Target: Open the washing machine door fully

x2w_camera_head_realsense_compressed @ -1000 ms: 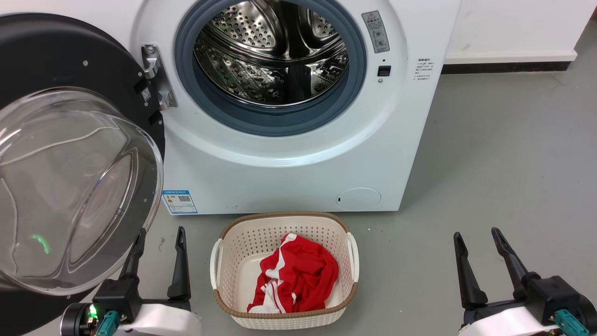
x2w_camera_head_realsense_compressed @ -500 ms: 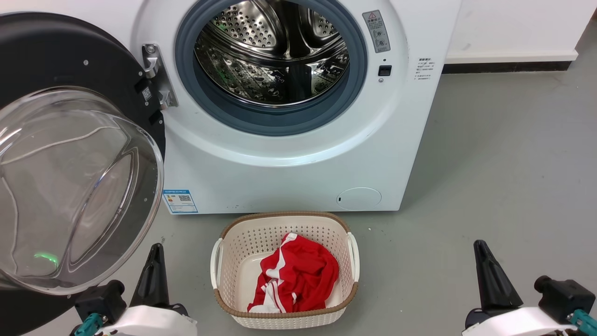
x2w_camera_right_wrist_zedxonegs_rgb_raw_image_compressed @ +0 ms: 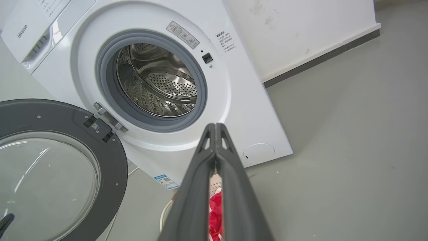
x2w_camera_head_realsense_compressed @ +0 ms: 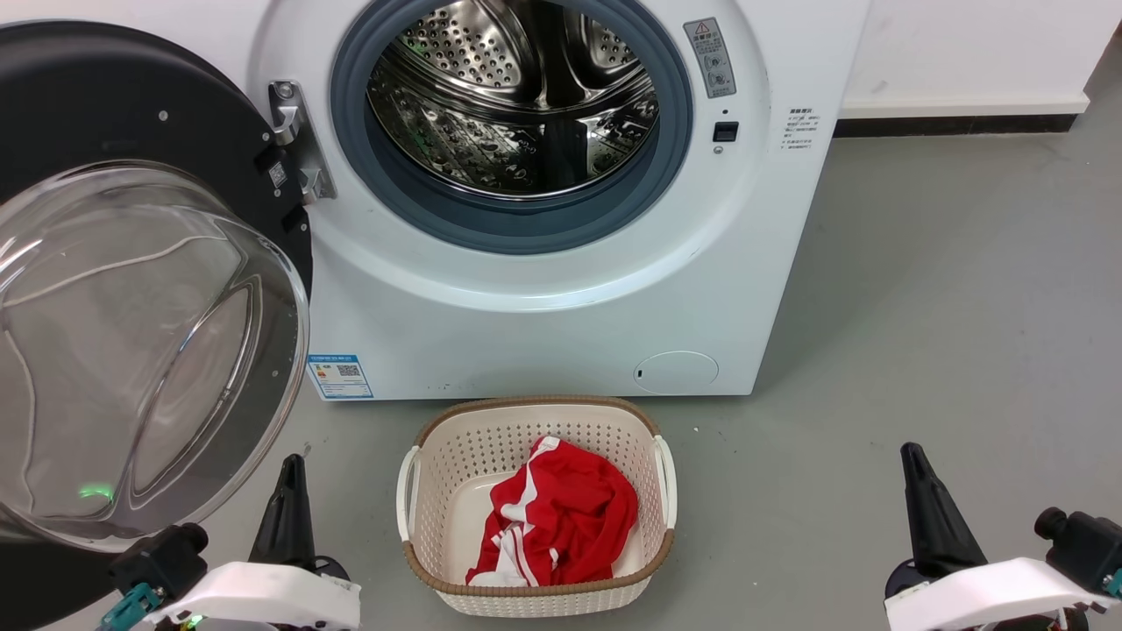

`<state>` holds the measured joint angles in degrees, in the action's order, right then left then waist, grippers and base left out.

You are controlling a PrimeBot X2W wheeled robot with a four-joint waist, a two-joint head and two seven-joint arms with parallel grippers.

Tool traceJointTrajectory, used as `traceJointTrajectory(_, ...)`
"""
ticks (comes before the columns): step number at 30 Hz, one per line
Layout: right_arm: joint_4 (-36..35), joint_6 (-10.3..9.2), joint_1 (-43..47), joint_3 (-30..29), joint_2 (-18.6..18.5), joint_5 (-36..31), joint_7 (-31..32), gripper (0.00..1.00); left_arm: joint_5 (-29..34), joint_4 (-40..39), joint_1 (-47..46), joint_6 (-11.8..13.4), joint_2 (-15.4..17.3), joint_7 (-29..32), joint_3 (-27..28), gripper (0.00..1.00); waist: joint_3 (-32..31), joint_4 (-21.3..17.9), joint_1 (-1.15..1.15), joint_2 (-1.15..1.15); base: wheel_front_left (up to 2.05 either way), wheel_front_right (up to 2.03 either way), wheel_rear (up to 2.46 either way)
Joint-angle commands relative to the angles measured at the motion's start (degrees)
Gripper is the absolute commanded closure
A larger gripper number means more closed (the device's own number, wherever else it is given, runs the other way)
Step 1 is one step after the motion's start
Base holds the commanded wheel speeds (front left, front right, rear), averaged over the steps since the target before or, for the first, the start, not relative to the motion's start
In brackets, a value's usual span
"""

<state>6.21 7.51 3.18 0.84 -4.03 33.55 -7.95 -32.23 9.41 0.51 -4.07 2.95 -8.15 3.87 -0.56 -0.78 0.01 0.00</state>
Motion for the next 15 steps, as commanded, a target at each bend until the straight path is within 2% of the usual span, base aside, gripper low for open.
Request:
traceJointTrajectory(1,-0.36,-0.01,-1.99,-0.16,-0.55,2.47,0.31,1.00,-2.27,-0.47,-1.90,-0.42,0.16,0.52,0.20,1.00,0.01,0.01,0.00,0.00,0.00,0.00,0.00)
traceJointTrajectory(15,1.34,-0.01,-3.70,-0.81,-0.91,15.61,2.64,1.00,-14.95,0.59,-3.08,-1.10,0.12,3.60,0.75,1.00,0.12,0.13,0.00,0.00,0.00,0.00,0.00)
